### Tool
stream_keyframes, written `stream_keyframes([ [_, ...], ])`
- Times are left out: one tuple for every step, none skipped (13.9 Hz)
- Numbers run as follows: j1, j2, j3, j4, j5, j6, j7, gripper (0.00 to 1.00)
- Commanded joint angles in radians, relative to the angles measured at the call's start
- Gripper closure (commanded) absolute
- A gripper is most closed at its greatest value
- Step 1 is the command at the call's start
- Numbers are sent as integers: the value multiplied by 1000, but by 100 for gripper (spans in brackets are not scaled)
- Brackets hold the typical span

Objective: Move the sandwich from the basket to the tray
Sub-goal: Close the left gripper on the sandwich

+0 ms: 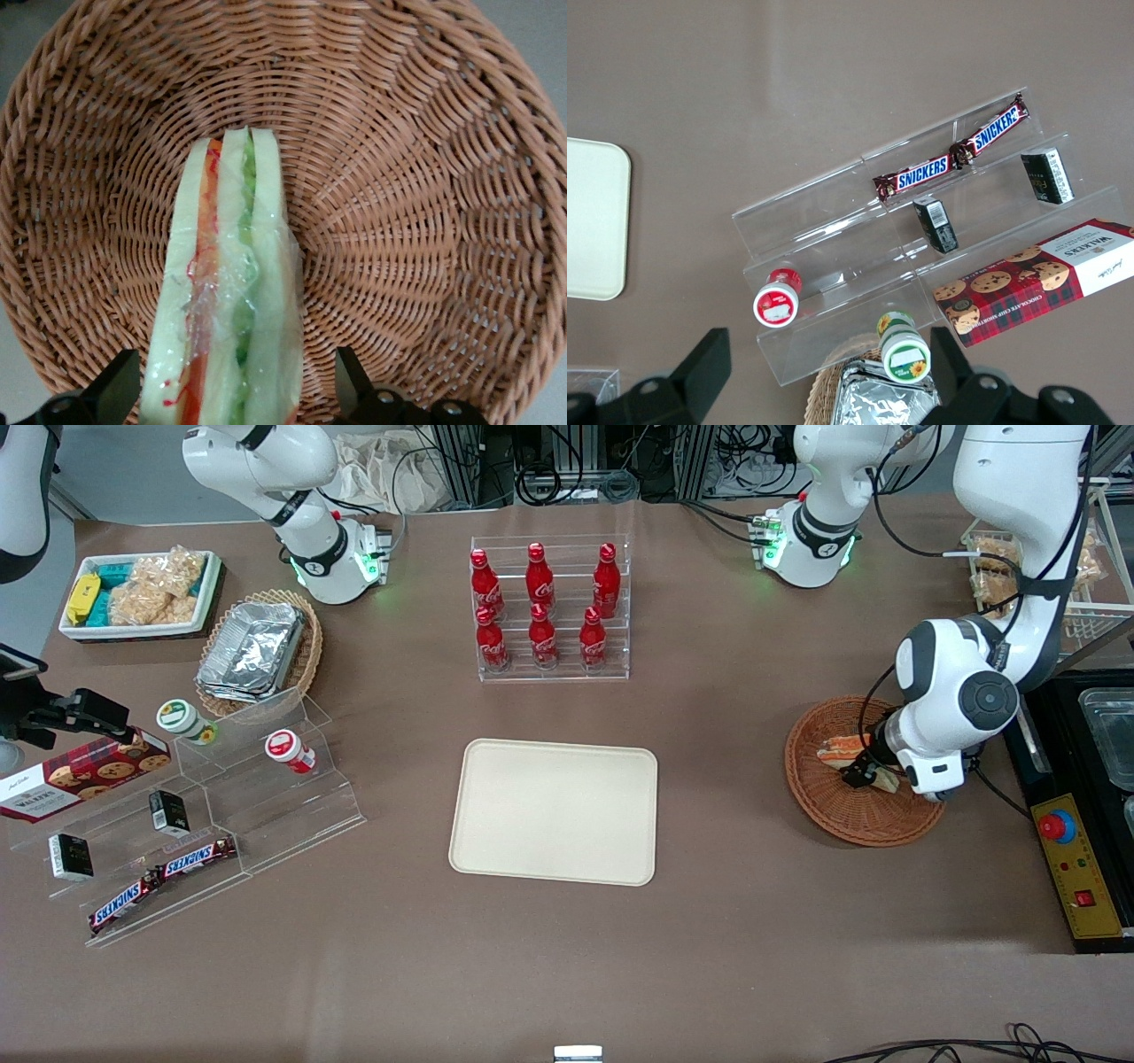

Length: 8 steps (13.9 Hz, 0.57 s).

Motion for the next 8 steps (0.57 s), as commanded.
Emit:
stream_keyframes([
  [1,-5,2,-20,22,24,-41,2],
  [1,0,2,-20,22,25,-41,5],
  [1,5,4,-20,22,27,-42,14],
  [1,9,4,-18,21,30,-49,27],
  [1,15,4,-18,22,37,-52,50],
  [1,17,4,-18,22,37,-52,66],
  [1,17,4,-18,22,37,-52,76],
  [1,14,8,-18,22,37,-53,87],
])
